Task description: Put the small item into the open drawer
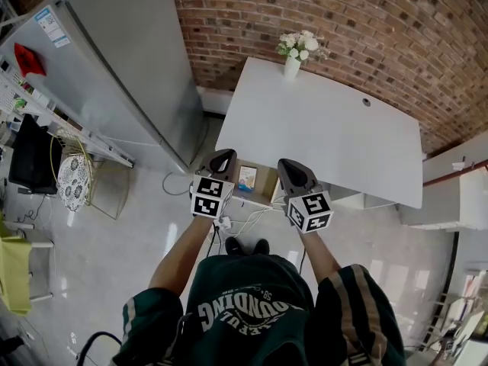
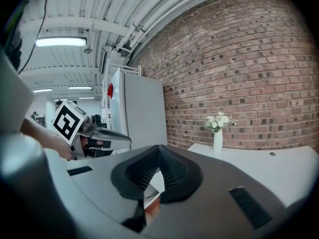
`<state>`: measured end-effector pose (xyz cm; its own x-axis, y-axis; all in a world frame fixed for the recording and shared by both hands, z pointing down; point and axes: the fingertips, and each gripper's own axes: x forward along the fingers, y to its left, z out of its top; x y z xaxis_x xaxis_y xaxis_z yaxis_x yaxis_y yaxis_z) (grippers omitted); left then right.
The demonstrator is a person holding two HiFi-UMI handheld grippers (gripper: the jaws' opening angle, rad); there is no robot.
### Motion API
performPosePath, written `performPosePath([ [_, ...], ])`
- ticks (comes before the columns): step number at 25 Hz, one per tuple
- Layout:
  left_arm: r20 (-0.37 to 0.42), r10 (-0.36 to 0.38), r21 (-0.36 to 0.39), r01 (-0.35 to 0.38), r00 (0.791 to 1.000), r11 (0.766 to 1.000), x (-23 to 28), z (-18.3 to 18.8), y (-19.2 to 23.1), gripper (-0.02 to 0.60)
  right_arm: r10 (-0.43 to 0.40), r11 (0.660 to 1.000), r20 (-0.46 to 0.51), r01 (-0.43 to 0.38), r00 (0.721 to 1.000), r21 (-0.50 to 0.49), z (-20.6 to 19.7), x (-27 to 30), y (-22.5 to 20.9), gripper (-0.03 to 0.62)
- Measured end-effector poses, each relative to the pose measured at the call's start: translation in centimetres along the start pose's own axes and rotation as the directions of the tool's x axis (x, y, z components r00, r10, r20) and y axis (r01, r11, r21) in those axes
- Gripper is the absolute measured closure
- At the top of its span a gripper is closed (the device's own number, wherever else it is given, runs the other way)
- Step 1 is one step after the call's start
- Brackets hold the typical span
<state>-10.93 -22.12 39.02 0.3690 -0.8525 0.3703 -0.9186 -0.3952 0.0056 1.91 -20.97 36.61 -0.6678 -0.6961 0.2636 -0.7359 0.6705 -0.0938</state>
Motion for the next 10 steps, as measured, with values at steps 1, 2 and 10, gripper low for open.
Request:
performPosePath([
  [1,-0.001,-0.003,0.0,0.003,1.0,1.0,0.0,-0.1,0.0,0.565,-0.002,1.0,-0.001,0.002,1.0,0.001,-0.1,0.0,0.1,0.569],
  [2,-0.003,-0.006,0.0,0.006,1.0,1.0,0.0,-0.3,-0.1,0.565,-0.004,1.0,-0.002,0.004,1.0,0.002,-0.2,-0.1,0.2,0.569],
  [10,-0.007,-0.014,-0.003,0.014,1.0,1.0,-0.6,-1.2,-0.4,0.565,-0.02,1.0,0.0,0.02,1.0,0.024,-1.0,-0.8,0.8,0.569],
])
